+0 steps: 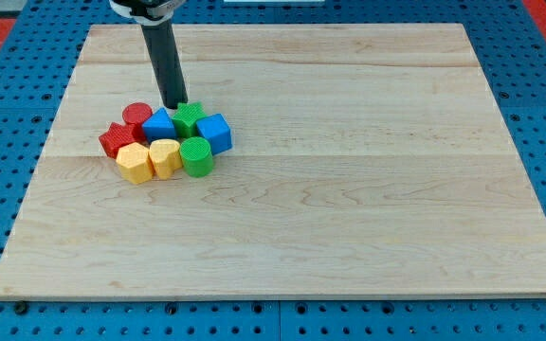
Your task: Move your arm to the center
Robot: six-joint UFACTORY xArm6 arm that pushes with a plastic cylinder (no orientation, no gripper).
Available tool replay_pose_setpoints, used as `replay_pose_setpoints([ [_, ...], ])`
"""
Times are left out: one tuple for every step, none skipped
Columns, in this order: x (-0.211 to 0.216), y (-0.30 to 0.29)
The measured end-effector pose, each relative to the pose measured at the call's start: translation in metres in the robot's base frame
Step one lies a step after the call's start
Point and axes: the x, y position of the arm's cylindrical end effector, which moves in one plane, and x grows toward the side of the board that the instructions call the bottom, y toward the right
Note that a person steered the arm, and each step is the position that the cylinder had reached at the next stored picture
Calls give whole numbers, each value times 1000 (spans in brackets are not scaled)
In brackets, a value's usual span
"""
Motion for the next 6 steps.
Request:
replay_pose_setpoints([
  [11, 0],
  [16, -6],
  [25, -5],
  [-30, 3],
  [-10, 63],
  [44, 129],
])
